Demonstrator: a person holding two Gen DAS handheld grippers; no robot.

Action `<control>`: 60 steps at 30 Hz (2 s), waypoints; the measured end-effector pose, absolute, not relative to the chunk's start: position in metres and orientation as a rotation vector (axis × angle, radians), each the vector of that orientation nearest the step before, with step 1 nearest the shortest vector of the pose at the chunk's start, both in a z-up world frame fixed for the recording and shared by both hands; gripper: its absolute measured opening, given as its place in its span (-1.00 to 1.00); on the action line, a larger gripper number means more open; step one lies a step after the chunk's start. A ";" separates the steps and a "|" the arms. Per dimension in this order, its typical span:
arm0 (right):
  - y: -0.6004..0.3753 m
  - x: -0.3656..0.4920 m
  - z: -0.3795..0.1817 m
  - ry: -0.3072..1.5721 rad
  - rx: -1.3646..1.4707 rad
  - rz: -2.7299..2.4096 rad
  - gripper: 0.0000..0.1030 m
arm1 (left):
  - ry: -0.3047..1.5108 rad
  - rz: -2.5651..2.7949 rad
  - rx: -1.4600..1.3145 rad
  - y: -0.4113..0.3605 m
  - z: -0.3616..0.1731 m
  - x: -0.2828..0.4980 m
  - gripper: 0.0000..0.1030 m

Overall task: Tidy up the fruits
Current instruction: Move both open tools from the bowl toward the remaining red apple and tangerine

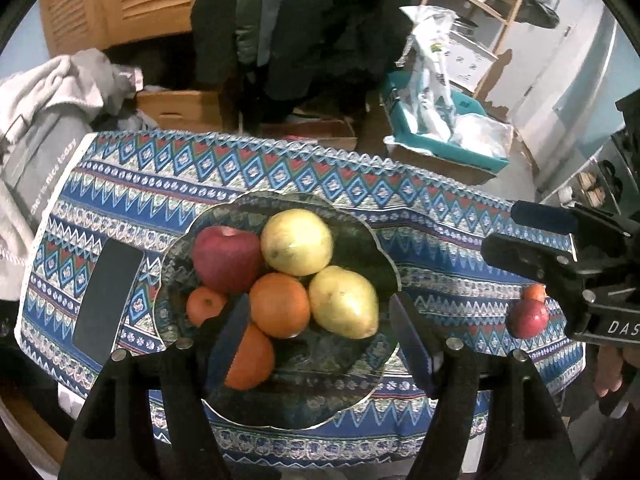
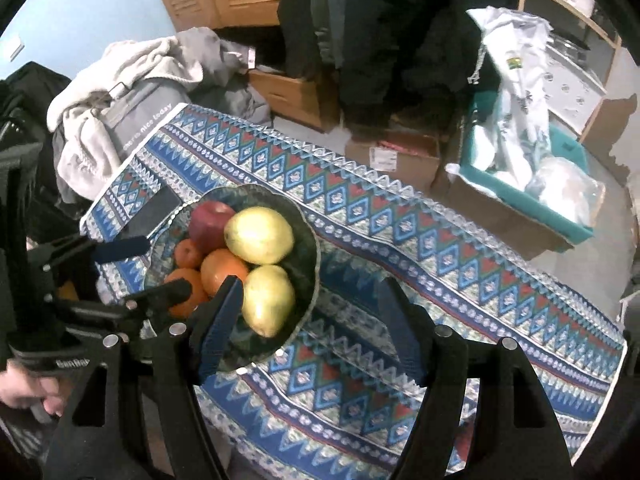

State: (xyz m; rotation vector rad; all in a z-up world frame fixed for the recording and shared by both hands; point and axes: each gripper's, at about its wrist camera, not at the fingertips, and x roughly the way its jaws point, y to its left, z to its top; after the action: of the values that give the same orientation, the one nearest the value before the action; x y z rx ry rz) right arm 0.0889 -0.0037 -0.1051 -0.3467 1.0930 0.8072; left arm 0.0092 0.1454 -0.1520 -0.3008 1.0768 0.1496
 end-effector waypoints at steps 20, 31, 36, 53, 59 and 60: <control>-0.150 0.110 -0.102 1.105 -0.269 0.609 0.44 | 1.064 0.021 -0.166 0.059 -0.126 0.022 0.50; -0.216 0.120 -0.120 1.152 -0.203 0.508 0.44 | 1.072 -0.027 -0.093 0.014 -0.123 0.036 0.53; -0.238 0.123 -0.132 1.171 -0.194 0.469 0.44 | 1.080 -0.044 -0.053 -0.006 -0.129 0.044 0.56; -0.286 0.143 -0.184 1.276 -0.147 0.349 0.44 | 1.112 -0.071 0.026 -0.044 -0.159 0.081 0.56; -0.289 0.151 -0.208 1.323 -0.143 0.323 0.44 | 1.123 -0.062 0.026 -0.046 -0.174 0.098 0.56; -0.289 0.153 -0.211 1.329 -0.140 0.320 0.44 | 1.123 -0.063 0.026 -0.047 -0.177 0.100 0.56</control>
State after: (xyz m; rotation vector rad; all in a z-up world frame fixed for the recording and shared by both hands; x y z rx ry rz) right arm 0.1533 -0.2894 -0.2115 -0.1396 1.3289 0.3203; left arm 0.1004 -0.0474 -0.1766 0.0264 1.1234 -0.0626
